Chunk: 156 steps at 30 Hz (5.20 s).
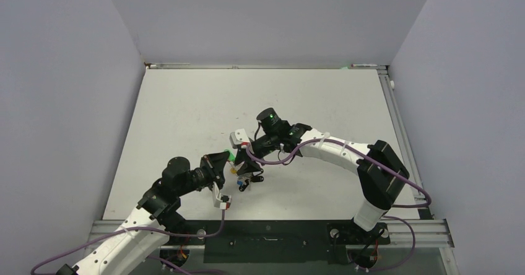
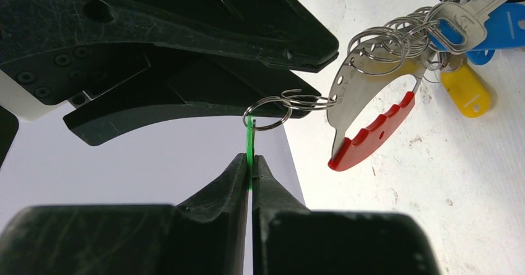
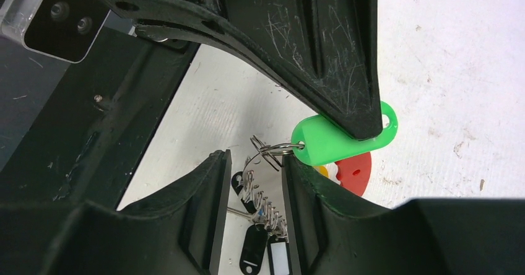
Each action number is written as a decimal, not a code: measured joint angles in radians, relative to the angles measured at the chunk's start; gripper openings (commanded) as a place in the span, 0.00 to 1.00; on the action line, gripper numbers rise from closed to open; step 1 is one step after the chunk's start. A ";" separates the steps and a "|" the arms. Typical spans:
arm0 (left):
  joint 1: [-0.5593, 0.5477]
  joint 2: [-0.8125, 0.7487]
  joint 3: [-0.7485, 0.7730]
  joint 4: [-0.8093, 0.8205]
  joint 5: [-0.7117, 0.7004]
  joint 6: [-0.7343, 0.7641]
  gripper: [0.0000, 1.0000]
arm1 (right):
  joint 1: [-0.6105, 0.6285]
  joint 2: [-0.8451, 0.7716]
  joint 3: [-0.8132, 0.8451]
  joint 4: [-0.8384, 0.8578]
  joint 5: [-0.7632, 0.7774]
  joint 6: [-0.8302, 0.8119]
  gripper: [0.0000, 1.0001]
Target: Remove the keys from the keyring
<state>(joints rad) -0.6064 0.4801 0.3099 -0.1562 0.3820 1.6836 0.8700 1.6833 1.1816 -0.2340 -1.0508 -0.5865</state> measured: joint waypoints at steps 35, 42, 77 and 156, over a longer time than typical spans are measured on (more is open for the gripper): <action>0.014 -0.002 0.016 -0.014 -0.009 -0.025 0.00 | -0.006 0.000 0.006 0.088 -0.008 0.140 0.21; 0.014 -0.008 0.018 -0.029 -0.014 -0.032 0.00 | -0.006 0.000 -0.005 0.111 0.002 0.156 0.24; 0.032 -0.166 0.008 -0.253 -0.005 -0.045 0.00 | -0.106 -0.010 -0.141 0.455 -0.040 0.520 0.05; 0.499 0.459 0.340 0.092 0.772 -1.970 0.43 | -0.151 -0.010 -0.344 0.982 -0.034 0.986 0.05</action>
<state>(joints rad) -0.1074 0.9390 0.6498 -0.0647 1.1545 -0.2859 0.7189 1.6737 0.8379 0.7479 -1.0851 0.3996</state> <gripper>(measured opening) 0.434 0.056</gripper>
